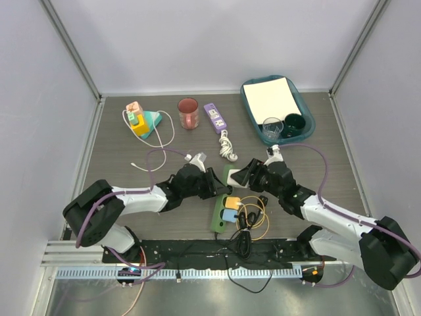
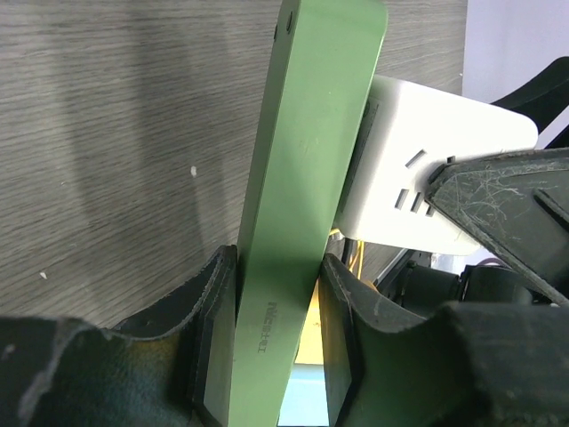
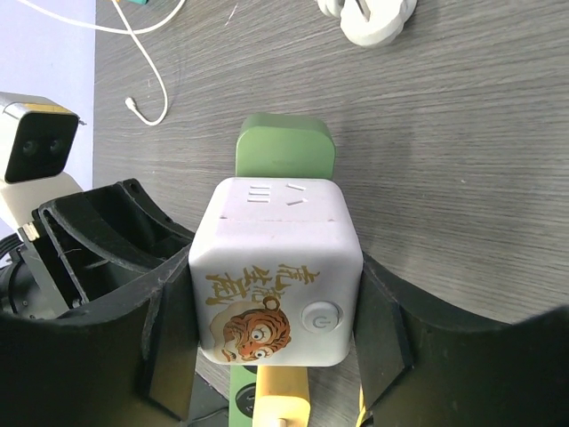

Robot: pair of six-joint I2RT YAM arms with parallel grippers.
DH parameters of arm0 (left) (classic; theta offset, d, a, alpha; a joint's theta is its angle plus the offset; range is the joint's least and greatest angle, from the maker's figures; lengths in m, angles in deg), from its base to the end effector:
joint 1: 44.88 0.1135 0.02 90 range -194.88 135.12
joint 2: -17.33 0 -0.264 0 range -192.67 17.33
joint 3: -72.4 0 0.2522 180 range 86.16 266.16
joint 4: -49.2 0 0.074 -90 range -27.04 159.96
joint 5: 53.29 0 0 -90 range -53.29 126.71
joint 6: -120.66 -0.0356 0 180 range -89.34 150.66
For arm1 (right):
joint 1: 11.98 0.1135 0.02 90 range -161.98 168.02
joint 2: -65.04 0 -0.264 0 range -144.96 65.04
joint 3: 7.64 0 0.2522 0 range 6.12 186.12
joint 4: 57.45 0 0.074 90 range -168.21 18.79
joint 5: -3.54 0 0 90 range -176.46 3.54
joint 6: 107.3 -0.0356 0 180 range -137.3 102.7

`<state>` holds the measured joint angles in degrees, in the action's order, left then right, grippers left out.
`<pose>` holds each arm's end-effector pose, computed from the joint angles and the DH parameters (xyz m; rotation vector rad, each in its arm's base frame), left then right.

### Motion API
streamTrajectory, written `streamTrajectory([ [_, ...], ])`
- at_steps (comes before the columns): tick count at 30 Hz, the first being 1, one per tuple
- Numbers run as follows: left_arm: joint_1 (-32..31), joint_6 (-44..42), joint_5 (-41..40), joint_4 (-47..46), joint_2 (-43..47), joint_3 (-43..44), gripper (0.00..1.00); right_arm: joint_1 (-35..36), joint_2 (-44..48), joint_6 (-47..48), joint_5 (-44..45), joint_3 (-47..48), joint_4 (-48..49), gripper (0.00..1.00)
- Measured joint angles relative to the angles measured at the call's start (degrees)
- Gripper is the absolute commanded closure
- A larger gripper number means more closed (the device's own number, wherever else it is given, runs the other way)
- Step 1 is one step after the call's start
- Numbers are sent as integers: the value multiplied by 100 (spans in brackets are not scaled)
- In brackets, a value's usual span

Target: Pull the plug off the socket

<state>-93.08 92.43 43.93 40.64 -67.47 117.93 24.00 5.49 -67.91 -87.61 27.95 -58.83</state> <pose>0.1868 -0.2157 0.1609 -0.1960 2.3693 -1.1934 0.1741 0.1273 0.1918 0.2607 2.1383 0.9507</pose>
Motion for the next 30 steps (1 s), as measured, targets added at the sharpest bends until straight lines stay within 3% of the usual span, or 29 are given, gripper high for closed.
streamTrajectory([
  [10,-11,-9,-9,-297,2,2,100,-625,33,278,-953,442,-691,99],
  [18,-11,101,-48,48,4,-33,100,-201,-227,35,-573,-33,219,99],
  [25,-26,81,-28,24,11,74,100,-90,216,254,-85,258,-549,99],
  [30,-33,39,-50,31,11,249,100,-459,317,457,-485,492,-866,99],
])
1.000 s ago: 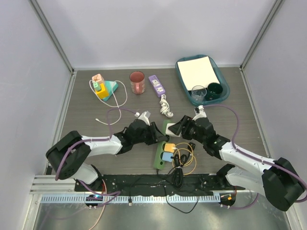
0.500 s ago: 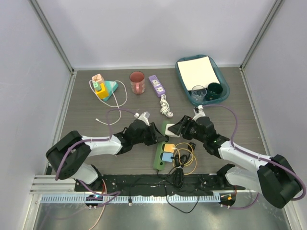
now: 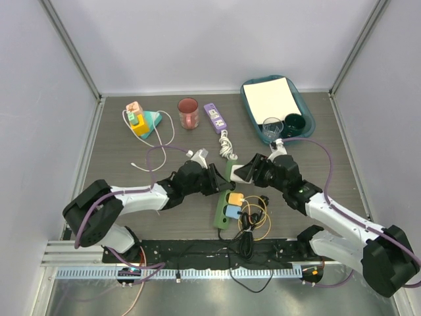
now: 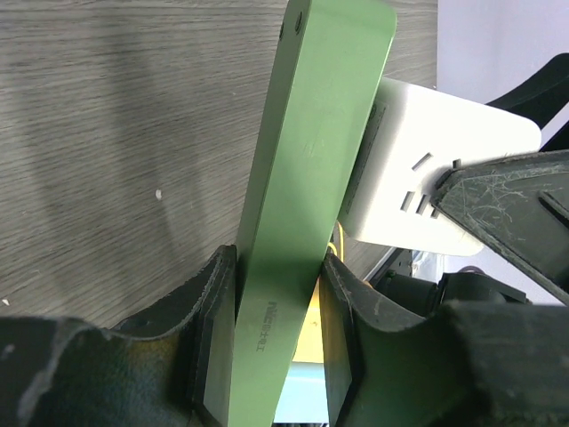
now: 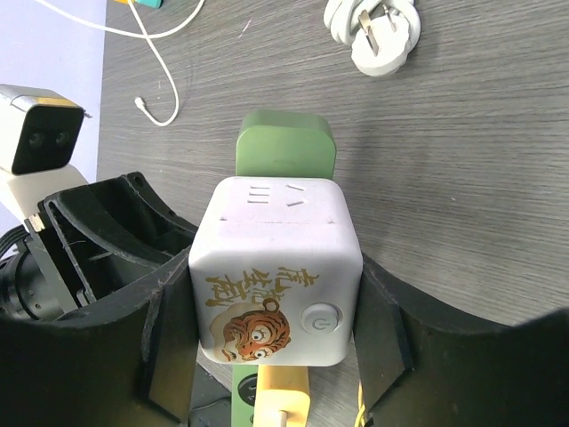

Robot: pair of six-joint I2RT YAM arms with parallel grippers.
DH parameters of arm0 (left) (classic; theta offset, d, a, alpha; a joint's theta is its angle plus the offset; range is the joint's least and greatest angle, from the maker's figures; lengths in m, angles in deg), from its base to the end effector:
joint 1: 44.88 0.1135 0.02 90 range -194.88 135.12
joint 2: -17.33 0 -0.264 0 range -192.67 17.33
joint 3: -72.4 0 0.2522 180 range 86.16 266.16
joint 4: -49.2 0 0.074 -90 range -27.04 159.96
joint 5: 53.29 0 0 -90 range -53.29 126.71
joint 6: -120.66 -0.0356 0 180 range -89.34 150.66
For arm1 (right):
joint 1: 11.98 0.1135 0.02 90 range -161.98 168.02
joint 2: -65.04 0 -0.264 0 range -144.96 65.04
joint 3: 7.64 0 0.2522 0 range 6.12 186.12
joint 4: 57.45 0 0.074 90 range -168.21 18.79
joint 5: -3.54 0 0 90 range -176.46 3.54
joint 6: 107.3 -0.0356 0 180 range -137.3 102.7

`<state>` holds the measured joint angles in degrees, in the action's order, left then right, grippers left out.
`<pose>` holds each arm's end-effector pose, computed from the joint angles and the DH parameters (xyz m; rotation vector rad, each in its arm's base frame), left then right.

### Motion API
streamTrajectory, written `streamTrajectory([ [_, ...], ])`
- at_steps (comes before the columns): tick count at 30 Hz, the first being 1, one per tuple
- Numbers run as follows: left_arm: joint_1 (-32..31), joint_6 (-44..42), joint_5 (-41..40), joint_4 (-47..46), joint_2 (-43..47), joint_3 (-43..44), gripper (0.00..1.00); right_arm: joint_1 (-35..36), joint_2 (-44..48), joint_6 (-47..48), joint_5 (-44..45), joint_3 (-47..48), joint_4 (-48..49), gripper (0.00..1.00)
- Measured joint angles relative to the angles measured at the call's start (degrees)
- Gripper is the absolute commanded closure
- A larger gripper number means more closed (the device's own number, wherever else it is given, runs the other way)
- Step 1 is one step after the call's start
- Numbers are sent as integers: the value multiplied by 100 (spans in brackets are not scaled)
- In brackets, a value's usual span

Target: Pull the plug off the socket

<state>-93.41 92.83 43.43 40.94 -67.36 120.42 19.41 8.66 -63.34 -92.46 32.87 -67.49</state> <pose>0.1916 -0.2231 0.1737 -0.1962 2.3290 -1.2232 0.1814 0.1151 0.2166 0.2047 2.1472 0.9321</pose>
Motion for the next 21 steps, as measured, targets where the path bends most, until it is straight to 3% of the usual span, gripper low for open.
streamTrajectory([
  [8,-17,-7,0,63,-9,13,100,-170,-33,-24,-461,-212,330,99],
  [14,-20,42,2,275,-39,13,100,527,-61,-74,507,-249,328,99],
  [21,-20,59,4,210,-74,33,100,660,55,-59,852,-114,20,99],
])
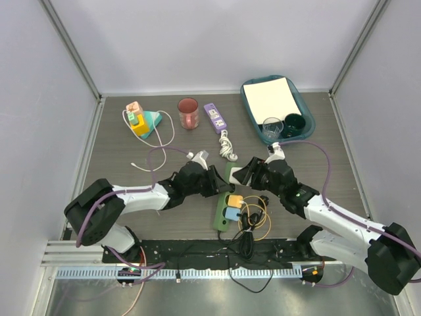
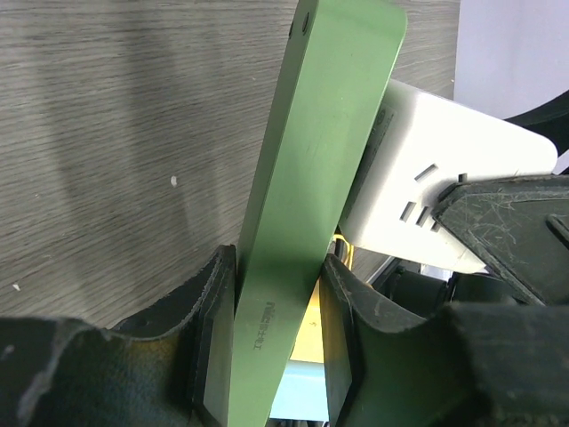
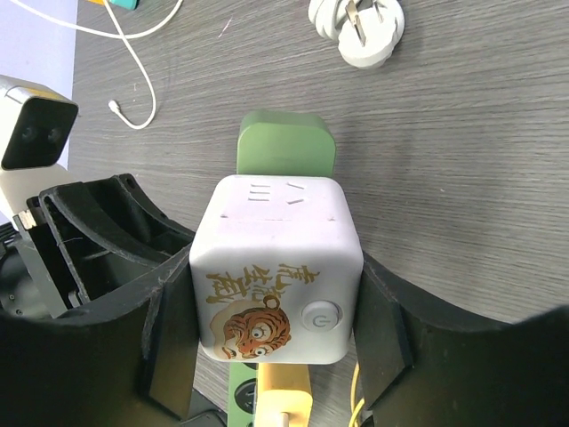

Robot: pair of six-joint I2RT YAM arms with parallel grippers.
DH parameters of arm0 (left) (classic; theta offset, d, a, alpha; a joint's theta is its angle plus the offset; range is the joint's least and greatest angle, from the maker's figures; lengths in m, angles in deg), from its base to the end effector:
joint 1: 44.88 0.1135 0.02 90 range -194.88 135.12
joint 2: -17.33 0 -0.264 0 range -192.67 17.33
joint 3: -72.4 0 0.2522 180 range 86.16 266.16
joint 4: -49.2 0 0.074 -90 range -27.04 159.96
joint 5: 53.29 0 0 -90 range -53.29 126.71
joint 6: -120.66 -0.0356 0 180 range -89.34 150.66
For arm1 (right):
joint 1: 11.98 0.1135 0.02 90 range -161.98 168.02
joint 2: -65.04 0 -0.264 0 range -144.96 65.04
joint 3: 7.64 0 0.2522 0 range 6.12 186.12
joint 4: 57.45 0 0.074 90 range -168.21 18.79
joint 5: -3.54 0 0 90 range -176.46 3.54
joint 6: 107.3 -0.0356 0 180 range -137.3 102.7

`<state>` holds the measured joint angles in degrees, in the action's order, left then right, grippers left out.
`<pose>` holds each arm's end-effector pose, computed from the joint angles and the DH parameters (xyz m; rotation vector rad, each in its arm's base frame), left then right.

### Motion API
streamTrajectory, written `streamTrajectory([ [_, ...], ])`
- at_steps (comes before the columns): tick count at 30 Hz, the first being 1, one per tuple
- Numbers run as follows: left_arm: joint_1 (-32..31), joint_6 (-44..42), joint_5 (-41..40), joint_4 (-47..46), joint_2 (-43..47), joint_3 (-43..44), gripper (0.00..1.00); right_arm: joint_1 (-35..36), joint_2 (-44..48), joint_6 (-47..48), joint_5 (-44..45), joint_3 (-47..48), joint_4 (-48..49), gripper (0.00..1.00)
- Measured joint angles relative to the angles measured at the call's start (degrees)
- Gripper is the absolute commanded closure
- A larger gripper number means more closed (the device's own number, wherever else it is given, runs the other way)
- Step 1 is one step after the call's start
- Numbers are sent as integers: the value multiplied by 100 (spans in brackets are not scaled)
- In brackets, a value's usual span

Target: Pull the plug off the socket

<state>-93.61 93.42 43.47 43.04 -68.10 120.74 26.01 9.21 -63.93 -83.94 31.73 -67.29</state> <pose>0.1907 -0.2237 0.1684 -0.2120 2.3757 -1.1956 0.1679 0.1291 0.2119 0.1909 2.1373 0.8624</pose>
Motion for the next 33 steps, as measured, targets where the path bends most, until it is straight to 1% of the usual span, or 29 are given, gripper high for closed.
streamTrajectory([
  [3,0,-4,4,-98,-35,-4,100,-199,2,74,-223,90,-146,99],
  [8,-13,4,37,-317,-76,-35,100,-815,9,144,-1102,118,-232,99],
  [11,-15,-11,9,-367,-81,-39,100,-1005,11,144,-1447,109,-203,99],
  [14,186,83,-743,238,-210,-125,100,-1119,199,96,-1690,2,17,99],
  [15,254,177,-758,243,-247,-173,100,-1113,280,79,-1727,-55,153,99],
  [16,317,190,-977,286,-232,-136,100,-1073,350,66,-1746,-96,234,99],
  [21,352,192,-1322,389,-225,-70,100,-750,573,146,-1502,-133,101,99],
  [24,348,160,-1325,396,-225,-61,100,-710,632,297,-1088,39,-455,99],
  [28,350,61,-1250,365,-214,-66,100,-737,588,518,-354,391,-1067,89],
  [33,365,-225,-946,426,-149,-70,100,-957,205,719,216,726,-1425,82],
])
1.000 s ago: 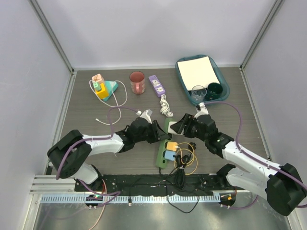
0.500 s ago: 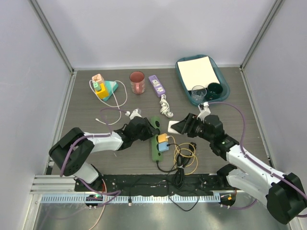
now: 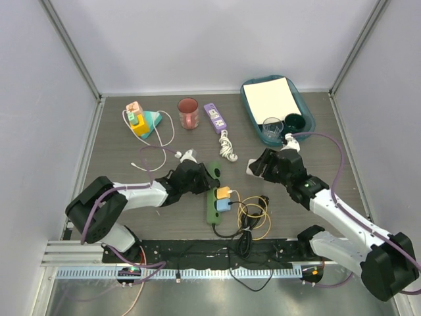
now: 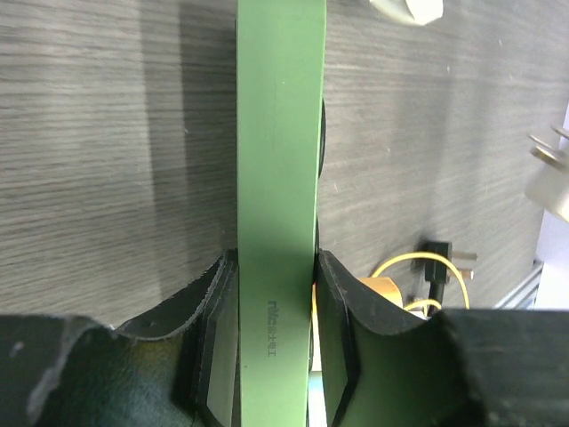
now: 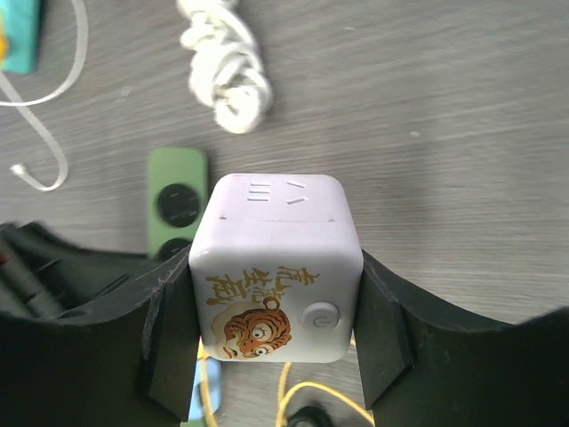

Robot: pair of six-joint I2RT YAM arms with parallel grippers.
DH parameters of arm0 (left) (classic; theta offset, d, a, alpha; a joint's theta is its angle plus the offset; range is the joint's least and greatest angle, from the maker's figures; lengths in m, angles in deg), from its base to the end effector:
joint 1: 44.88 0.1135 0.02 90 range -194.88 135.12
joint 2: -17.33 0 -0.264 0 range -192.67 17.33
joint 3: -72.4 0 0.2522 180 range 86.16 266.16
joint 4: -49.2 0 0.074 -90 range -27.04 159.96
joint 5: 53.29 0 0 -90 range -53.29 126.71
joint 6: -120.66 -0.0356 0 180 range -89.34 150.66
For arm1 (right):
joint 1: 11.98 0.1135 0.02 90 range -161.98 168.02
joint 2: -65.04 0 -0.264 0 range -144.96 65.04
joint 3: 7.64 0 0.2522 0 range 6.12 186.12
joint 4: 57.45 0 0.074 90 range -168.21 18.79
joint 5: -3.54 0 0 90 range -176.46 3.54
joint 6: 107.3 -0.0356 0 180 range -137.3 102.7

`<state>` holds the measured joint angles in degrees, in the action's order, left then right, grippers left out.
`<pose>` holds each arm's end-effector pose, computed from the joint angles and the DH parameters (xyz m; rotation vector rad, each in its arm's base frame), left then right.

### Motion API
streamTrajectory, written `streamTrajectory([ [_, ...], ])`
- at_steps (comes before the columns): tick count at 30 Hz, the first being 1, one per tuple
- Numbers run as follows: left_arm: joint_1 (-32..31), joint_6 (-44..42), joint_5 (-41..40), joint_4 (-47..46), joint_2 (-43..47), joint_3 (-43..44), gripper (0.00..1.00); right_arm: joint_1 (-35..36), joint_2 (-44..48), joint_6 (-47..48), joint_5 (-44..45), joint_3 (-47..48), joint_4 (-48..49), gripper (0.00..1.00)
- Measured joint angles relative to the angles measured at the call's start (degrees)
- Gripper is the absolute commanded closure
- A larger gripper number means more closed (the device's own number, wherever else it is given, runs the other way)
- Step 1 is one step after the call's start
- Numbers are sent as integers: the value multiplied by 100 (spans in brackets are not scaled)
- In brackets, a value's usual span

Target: Pull the plug off the socket

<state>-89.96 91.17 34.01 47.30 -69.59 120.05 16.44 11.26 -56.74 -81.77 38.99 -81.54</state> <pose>0.2046 -0.2028 0.1510 -0.3495 2.3715 -0.9100 0.1842 0.0964 0.2383 0.2588 2.1608 0.6098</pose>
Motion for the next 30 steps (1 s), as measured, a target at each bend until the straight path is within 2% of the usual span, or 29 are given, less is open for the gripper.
streamTrajectory([
  [5,0,-411,444,192,188,20,100,-391,-420,96,120,2,-243,73],
  [9,0,-960,723,1082,319,619,100,-769,-514,195,-20,0,-262,61],
  [18,11,-1698,837,2518,977,1871,100,-1351,-708,245,-520,-48,-70,56],
  [20,22,-1878,833,2747,984,2037,100,-1394,-815,245,-640,-138,37,49],
  [21,24,-1934,824,2835,979,2070,100,-1412,-870,245,-713,-190,90,41],
  [26,59,-2142,837,3250,804,2090,100,-1495,-1097,273,-962,-264,170,28],
  [29,61,-2264,833,3609,579,2253,100,-1574,-1086,295,-1025,-256,177,2],
  [30,63,-2269,835,3606,549,2260,100,-1591,-1071,297,-1025,-247,162,1],
])
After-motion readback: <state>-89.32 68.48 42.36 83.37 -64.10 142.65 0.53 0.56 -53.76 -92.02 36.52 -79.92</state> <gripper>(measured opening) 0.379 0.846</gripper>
